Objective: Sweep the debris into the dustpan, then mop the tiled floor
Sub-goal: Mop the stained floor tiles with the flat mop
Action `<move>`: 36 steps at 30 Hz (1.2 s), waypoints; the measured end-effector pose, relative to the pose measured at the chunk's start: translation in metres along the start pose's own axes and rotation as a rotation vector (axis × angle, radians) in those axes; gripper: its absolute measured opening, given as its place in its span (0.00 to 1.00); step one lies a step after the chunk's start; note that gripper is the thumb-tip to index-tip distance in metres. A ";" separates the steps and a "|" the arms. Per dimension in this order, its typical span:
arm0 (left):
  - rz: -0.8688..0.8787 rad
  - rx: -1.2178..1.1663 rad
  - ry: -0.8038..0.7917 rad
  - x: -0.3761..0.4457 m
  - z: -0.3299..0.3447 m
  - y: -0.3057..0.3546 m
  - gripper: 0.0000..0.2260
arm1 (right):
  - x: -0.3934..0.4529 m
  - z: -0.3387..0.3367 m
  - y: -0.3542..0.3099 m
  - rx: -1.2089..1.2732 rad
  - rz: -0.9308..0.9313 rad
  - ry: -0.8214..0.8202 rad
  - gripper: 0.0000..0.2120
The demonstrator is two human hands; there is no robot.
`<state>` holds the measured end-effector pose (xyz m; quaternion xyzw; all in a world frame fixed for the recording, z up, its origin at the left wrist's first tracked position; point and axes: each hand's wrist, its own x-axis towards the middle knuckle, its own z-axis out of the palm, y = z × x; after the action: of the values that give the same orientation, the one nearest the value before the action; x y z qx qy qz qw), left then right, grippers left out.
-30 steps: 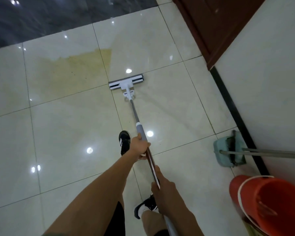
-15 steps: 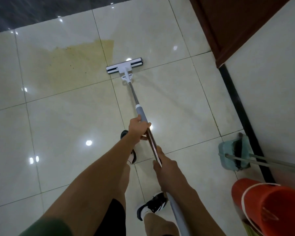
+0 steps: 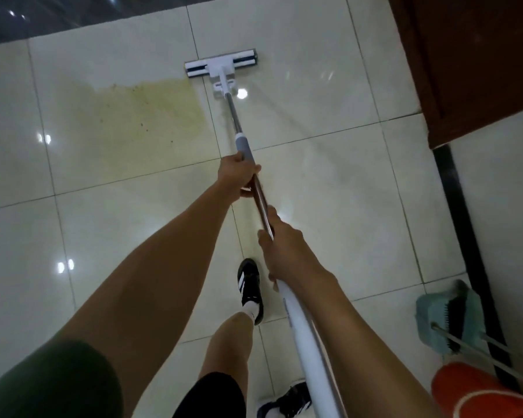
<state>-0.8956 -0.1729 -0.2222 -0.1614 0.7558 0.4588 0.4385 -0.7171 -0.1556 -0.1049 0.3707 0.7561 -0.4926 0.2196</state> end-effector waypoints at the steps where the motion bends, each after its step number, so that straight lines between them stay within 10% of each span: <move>1: 0.007 -0.011 0.006 0.010 -0.007 0.014 0.30 | 0.015 -0.001 -0.014 0.002 -0.004 -0.004 0.25; 16: -0.018 0.055 0.063 -0.028 -0.047 -0.003 0.06 | -0.020 0.025 -0.046 -0.052 0.040 -0.070 0.23; 28: -0.067 0.013 0.033 -0.182 -0.001 -0.208 0.08 | -0.198 0.079 0.124 -0.125 0.057 -0.159 0.20; 36: -0.091 0.024 0.010 -0.264 0.030 -0.302 0.27 | -0.308 0.084 0.191 -0.149 0.067 -0.236 0.24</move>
<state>-0.5365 -0.3492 -0.1807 -0.1924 0.7553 0.4285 0.4571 -0.3778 -0.2917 -0.0367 0.3180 0.7467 -0.4677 0.3501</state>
